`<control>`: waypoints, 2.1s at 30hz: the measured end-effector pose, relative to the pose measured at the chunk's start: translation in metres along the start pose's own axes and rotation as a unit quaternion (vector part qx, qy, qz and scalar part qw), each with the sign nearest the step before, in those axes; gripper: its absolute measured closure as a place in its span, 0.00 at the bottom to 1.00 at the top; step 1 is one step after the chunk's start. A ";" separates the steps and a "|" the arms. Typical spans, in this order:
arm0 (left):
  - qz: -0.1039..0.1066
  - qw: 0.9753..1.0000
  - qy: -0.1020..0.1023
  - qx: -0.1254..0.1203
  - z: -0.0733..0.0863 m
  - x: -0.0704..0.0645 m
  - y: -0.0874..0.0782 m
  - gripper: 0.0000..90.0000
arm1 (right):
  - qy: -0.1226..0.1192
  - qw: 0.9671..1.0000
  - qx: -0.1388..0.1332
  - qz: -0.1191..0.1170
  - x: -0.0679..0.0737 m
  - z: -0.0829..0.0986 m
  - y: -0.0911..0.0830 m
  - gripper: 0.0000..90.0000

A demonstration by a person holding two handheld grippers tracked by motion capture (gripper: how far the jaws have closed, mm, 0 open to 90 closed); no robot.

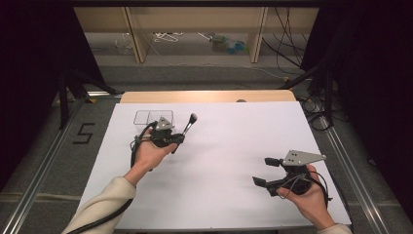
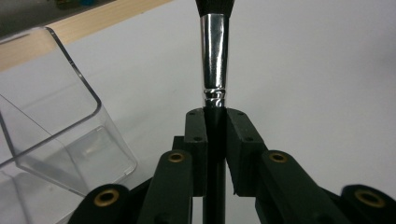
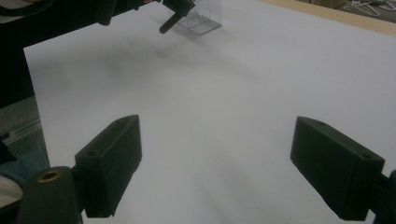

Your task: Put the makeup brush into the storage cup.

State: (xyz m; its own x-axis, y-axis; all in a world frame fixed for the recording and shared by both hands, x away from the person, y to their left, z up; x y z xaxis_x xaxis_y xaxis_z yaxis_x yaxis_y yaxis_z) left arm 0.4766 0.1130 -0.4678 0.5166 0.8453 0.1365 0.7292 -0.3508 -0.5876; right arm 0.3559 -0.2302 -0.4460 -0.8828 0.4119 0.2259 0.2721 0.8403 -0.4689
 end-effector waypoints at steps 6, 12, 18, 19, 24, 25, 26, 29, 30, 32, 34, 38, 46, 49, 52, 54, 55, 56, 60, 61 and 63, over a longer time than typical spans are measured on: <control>-0.004 0.999 -0.034 -0.022 -0.002 0.000 0.000 0.88 | -0.001 1.000 0.000 0.000 0.000 0.000 0.000 0.19; -0.014 0.998 -0.039 -0.038 -0.002 0.002 0.000 0.88 | 0.000 1.000 -0.001 -0.001 0.000 0.000 0.000 0.19; -0.020 0.998 -0.043 -0.051 -0.002 0.007 -0.001 0.88 | 0.000 1.000 0.000 -0.001 0.000 0.000 0.000 0.19; -0.021 0.998 -0.043 -0.052 -0.003 0.007 -0.002 0.88 | -0.001 1.000 0.000 -0.001 0.000 0.000 0.000 0.19; -0.027 0.996 -0.063 -0.065 -0.005 0.008 -0.003 0.88 | 0.000 1.000 0.000 -0.001 0.000 0.000 0.000 0.19; -0.028 0.995 -0.064 -0.069 -0.005 0.009 -0.003 0.88 | -0.001 1.000 0.000 -0.001 0.000 0.000 0.000 0.19; -0.033 0.995 -0.054 -0.075 -0.006 0.011 -0.003 0.88 | 0.000 1.000 0.000 -0.001 0.000 0.000 0.000 0.19; -0.033 0.994 -0.065 -0.082 -0.007 0.010 -0.005 0.88 | 0.000 1.000 0.000 -0.001 0.000 0.000 0.000 0.19; -0.035 0.994 -0.065 -0.086 -0.008 0.011 -0.005 0.88 | -0.001 1.000 0.000 -0.001 0.000 0.000 0.000 0.19; -0.038 0.993 -0.066 -0.093 -0.009 0.012 -0.006 0.88 | 0.000 1.000 0.000 -0.002 0.000 0.000 0.000 0.19; -0.041 0.992 -0.062 -0.098 -0.010 0.013 -0.007 0.88 | 0.000 1.000 0.000 -0.002 0.000 0.000 0.000 0.19; -0.046 0.991 -0.064 -0.109 -0.010 0.014 -0.007 0.88 | 0.000 1.000 0.000 -0.002 0.000 0.000 0.000 0.19; -0.060 0.987 -0.065 -0.138 -0.014 0.016 -0.010 0.88 | 0.000 1.000 0.000 -0.002 0.000 0.000 0.000 0.19; -0.067 0.984 -0.058 -0.153 -0.016 0.018 -0.011 0.88 | 0.000 1.000 0.000 -0.002 0.000 0.000 0.000 0.19; -0.071 0.982 -0.066 -0.161 -0.016 0.019 -0.013 0.88 | 0.000 1.000 0.000 -0.002 0.000 0.000 0.000 0.19; -0.075 0.980 -0.070 -0.168 -0.017 0.020 -0.014 0.88 | -0.001 1.000 0.000 -0.002 0.000 0.000 0.000 0.19; -0.078 0.979 -0.074 -0.172 -0.017 0.021 -0.015 0.88 | -0.001 1.000 0.000 -0.002 0.000 0.000 0.000 0.19; -0.080 0.978 -0.081 -0.175 -0.017 0.021 -0.016 0.88 | -0.001 1.000 0.000 -0.002 0.000 0.000 0.000 0.19; -0.087 0.975 -0.084 -0.184 -0.018 0.023 -0.018 0.88 | -0.001 1.000 0.000 -0.002 0.000 0.000 0.000 0.19; -0.087 0.975 -0.088 -0.185 -0.018 0.022 -0.018 0.88 | -0.001 1.000 0.000 -0.002 0.000 0.000 0.000 0.19; -0.090 0.974 -0.088 -0.189 -0.018 0.023 -0.018 0.88 | -0.001 1.000 0.000 -0.002 0.000 0.000 0.000 0.19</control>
State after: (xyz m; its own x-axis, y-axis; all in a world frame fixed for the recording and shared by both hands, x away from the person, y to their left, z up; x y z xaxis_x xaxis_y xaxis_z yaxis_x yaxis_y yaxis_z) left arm 0.4835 0.1316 -0.4398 0.3045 0.9511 0.0519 0.9311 -0.2857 -0.2267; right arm 0.3559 -0.2300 -0.4461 -0.8848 0.4074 0.2263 0.2683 0.8423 -0.4675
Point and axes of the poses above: each handheld gripper's, and its own axes: y roughly forward along the jaws, z roughly out of its underside, x roughly to its left, the point moved 5 cm from there along y, roughly forward along the jaws, and after that the axes turned 13 degrees about -z, right-handed, at the moved point
